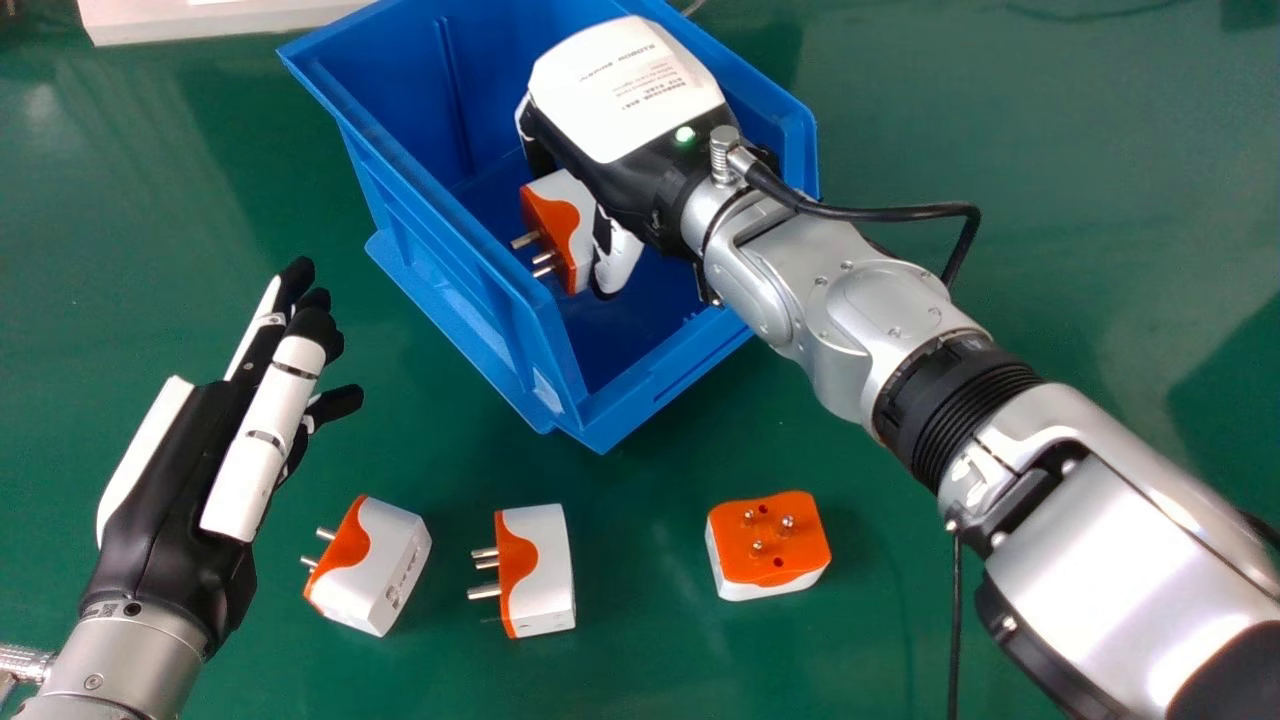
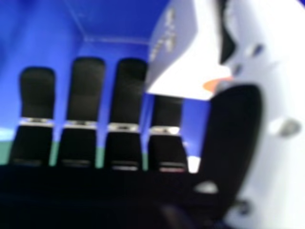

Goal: Pick all objects and put in blue box

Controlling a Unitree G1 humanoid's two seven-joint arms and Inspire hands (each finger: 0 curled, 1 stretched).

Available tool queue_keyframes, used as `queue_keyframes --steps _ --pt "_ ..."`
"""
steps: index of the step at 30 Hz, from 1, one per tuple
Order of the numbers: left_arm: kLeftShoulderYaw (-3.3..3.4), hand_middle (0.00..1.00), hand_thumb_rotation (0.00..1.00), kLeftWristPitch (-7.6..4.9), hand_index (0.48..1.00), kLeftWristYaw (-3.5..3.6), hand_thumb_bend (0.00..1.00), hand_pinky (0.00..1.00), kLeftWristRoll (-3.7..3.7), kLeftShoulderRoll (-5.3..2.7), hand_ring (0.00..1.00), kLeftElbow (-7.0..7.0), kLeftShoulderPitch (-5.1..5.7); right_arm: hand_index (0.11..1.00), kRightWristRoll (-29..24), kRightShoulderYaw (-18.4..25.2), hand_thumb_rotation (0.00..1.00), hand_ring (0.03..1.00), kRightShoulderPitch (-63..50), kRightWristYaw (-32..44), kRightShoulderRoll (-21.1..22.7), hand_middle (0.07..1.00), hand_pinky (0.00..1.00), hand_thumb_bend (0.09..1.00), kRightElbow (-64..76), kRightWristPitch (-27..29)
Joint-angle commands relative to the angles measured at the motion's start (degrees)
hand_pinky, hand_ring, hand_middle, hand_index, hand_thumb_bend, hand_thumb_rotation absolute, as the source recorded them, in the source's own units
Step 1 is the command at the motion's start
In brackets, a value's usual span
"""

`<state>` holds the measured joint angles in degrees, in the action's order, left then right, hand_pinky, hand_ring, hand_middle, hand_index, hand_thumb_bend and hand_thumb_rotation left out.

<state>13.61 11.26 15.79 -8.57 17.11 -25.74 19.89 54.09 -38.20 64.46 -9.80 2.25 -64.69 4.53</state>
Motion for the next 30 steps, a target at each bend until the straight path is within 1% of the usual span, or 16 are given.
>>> queue_keyframes --steps 1,7,10,14,15,16,17,18,19,21,23,26,29,30 --pt "-0.30 1.00 1.00 -0.58 1.000 -0.27 0.44 0.90 0.32 -0.02 0.98 -1.07 -0.26 0.496 -1.0 0.0 0.00 0.420 2.7 0.1 -0.3 0.485 0.37 0.500 0.5 -0.5" --pt "-0.37 1.00 1.00 -0.79 1.000 -0.12 0.44 0.90 0.22 0.04 0.98 -1.02 -0.27 0.516 -1.1 0.1 0.00 0.393 2.0 0.5 -0.5 0.459 0.38 0.499 0.8 -1.4" --pt "-0.32 1.00 1.00 -0.87 1.000 0.02 0.44 0.90 0.06 0.10 0.98 -0.83 -0.46 0.518 -2.0 0.7 0.00 0.392 1.8 1.1 -0.5 0.458 0.38 0.499 0.7 -1.5" --pt "-0.24 1.00 1.00 -0.90 1.000 0.13 0.44 0.90 0.08 0.19 0.98 -1.02 -0.48 0.495 -2.5 0.5 0.00 0.417 0.9 -0.4 0.1 0.467 0.39 0.501 0.8 -1.9" --pt "-0.25 1.00 1.00 -0.96 1.000 0.13 0.44 0.90 0.13 0.19 0.98 -0.92 -0.53 0.495 -2.4 0.3 0.00 0.463 0.8 -0.5 0.4 0.512 0.40 0.497 0.8 -1.6" --pt "-0.25 1.00 1.00 -1.01 1.000 0.13 0.44 0.90 0.19 0.22 0.98 -0.83 -0.59 0.495 -2.1 -0.1 0.00 0.463 0.8 -0.5 0.7 0.512 0.40 0.497 0.7 -1.4" --pt "-0.26 1.00 1.00 -1.12 1.000 0.14 0.44 0.90 0.26 0.24 0.98 -0.73 -0.61 0.556 -1.9 -0.4 0.00 0.529 0.7 -0.6 1.1 0.578 0.44 0.535 1.0 -1.3" --pt "-0.26 1.00 1.00 -1.20 1.000 0.15 0.43 0.90 0.31 0.25 0.98 -0.67 -0.62 0.631 -1.7 -0.6 0.00 0.607 0.6 -0.6 1.4 0.659 0.51 0.545 1.2 -1.2" --pt "-0.24 1.00 1.00 -1.28 1.000 0.18 0.43 0.90 0.33 0.28 0.98 -0.57 -0.66 0.631 -1.5 -0.8 0.00 0.607 0.5 -0.7 1.6 0.659 0.51 0.545 1.4 -1.2" --pt "-0.21 1.00 1.00 -1.48 1.000 0.25 0.43 0.91 0.37 0.33 0.98 -0.33 -0.72 0.743 -1.8 -0.9 0.00 0.731 0.3 -1.0 2.0 0.782 0.60 0.557 1.9 -1.2" --pt "-0.16 1.00 1.00 -1.57 1.000 0.31 0.43 0.91 0.38 0.39 0.98 -0.08 -0.85 0.823 -2.2 -0.6 0.00 0.817 0.1 -1.3 2.2 0.861 0.67 0.562 2.3 -1.2" --pt "-0.13 1.00 1.00 -1.40 1.000 0.33 0.43 0.91 0.34 0.45 0.98 0.01 -1.05 0.897 -2.3 -0.6 0.00 0.897 -0.3 -2.5 2.4 0.929 0.74 0.563 2.4 -1.1" --pt "-0.16 1.00 1.00 -1.21 1.000 0.29 0.43 0.91 0.41 0.43 0.98 -0.12 -1.06 0.938 -1.9 -1.0 0.00 0.938 -0.5 -3.5 2.6 0.964 0.78 0.568 2.3 -1.2" --pt "-0.17 1.00 1.00 -1.16 1.000 0.26 0.43 0.91 0.47 0.46 0.98 -0.04 -1.20 0.954 -1.8 -1.1 0.02 0.953 -0.5 -3.7 2.7 0.977 0.80 0.575 2.2 -1.2"
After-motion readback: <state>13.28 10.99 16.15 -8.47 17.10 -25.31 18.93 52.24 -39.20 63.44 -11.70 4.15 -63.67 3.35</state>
